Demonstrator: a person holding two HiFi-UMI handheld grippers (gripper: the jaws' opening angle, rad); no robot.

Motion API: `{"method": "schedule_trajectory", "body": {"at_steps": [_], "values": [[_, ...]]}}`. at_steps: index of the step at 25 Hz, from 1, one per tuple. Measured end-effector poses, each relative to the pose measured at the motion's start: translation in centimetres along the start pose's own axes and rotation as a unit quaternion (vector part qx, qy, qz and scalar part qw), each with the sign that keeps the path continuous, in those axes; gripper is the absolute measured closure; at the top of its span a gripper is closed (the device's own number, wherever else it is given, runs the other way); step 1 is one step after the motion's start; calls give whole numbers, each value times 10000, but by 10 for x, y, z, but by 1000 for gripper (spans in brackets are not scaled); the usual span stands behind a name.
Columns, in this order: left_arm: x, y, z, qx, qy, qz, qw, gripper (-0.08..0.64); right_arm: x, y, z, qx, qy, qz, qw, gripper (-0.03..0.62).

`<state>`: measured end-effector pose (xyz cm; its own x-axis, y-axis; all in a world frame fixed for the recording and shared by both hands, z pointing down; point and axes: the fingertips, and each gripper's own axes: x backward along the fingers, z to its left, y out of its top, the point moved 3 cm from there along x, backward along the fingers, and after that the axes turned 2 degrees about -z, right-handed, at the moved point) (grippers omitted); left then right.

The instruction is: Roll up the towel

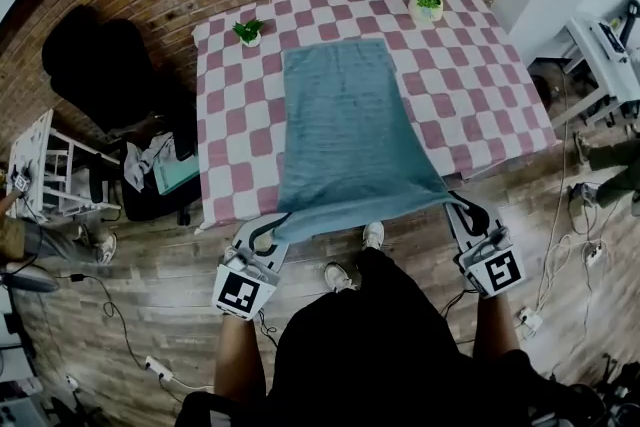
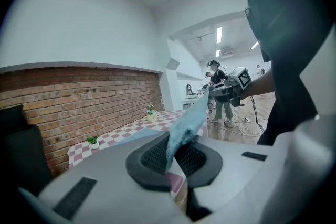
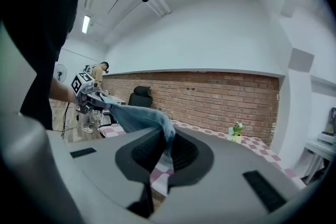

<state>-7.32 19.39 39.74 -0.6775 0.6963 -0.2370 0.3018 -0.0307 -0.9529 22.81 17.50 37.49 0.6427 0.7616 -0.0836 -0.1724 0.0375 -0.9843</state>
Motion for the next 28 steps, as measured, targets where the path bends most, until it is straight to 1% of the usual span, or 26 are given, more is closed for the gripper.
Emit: {"method": "schedule_trajectory", "body": {"at_steps": [3, 5, 8, 10, 12, 15, 17, 22, 25, 28], "values": [[-1, -7, 3, 111, 132, 70, 9998, 553, -1, -3, 1, 79, 8, 7, 10000, 575], [-10, -12, 13, 229, 267, 69, 9994, 552, -11, -5, -4, 113, 10, -8, 9999, 575], [-33, -27, 39, 599, 434, 22, 9973, 551, -36, -18, -20, 126, -11, -44, 9999, 575], [-54, -35, 57, 850, 499, -54, 9951, 549, -56, -30, -35, 33, -79, -70, 9999, 575], [-77, -44, 74, 976, 537, 55, 9938, 549, -77, -42, -51, -93, -133, -43, 9999, 575], [-111, -58, 100, 1106, 546, 396, 9916, 549, -114, -61, -76, -266, -110, 122, 9995, 576], [-132, -69, 119, 1347, 576, 563, 9876, 549, -139, -76, -92, -356, -14, 291, 9989, 575], [-177, -94, 159, 1927, 774, 897, 9741, 548, -200, -105, -131, -307, 369, 619, 9969, 575], [-202, -103, 186, 2102, 923, 1053, 9676, 546, -239, -121, -155, -337, 569, 692, 9954, 575], [-229, -112, 214, 2167, 996, 1268, 9628, 541, -274, -138, -177, -385, 680, 769, 9940, 575]]}}
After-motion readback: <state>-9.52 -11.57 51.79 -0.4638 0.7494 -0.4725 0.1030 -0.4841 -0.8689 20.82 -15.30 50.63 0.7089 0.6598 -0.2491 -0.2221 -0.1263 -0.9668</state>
